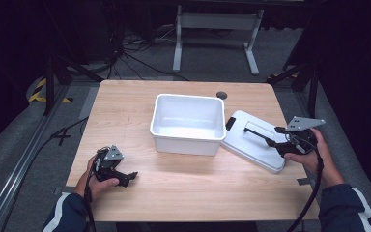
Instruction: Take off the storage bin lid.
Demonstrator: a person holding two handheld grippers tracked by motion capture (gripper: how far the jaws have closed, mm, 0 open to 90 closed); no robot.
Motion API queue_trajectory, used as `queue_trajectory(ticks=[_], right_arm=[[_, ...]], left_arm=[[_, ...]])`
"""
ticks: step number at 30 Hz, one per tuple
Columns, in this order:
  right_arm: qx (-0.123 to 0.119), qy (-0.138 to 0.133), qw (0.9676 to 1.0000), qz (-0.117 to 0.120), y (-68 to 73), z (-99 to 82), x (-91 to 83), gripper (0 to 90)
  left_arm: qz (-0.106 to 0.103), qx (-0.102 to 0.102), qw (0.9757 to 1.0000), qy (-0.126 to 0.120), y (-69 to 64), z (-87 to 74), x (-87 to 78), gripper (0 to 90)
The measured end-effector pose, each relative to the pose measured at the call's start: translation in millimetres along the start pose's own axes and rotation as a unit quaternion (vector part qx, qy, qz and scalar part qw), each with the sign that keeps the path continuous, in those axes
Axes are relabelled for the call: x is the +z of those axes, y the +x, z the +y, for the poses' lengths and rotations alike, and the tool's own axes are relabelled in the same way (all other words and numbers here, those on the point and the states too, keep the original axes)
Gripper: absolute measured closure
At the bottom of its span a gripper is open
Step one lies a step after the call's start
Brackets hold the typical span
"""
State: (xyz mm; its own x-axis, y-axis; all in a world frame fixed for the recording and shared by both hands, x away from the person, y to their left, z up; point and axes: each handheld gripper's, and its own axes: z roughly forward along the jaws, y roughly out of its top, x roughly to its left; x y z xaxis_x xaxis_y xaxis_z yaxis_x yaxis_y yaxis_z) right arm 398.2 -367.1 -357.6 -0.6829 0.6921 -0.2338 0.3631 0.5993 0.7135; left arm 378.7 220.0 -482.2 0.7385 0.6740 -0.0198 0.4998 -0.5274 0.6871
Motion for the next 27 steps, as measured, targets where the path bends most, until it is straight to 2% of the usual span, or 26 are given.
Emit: queue_trajectory(ticks=[12,21,27], right_arm=[[-0.003,-0.008,0.9999,-0.007,13.4,-16.0,-15.9,37.2],[-0.001,-0.006,1.0,-0.006,26.5,-36.1,-21.2,33.0],[0.004,-0.019,0.9998,0.004,35.7,-53.5,-23.0,31.6]], left_arm=[[-0.001,0.004,1.0,0.001,-2.4,-1.5,-2.1,1.2],[-0.001,0.004,1.0,0.0,-2.4,-1.5,-2.1,1.2],[-0.001,0.004,1.0,0.0,-2.4,-1.5,-2.1,1.2]])
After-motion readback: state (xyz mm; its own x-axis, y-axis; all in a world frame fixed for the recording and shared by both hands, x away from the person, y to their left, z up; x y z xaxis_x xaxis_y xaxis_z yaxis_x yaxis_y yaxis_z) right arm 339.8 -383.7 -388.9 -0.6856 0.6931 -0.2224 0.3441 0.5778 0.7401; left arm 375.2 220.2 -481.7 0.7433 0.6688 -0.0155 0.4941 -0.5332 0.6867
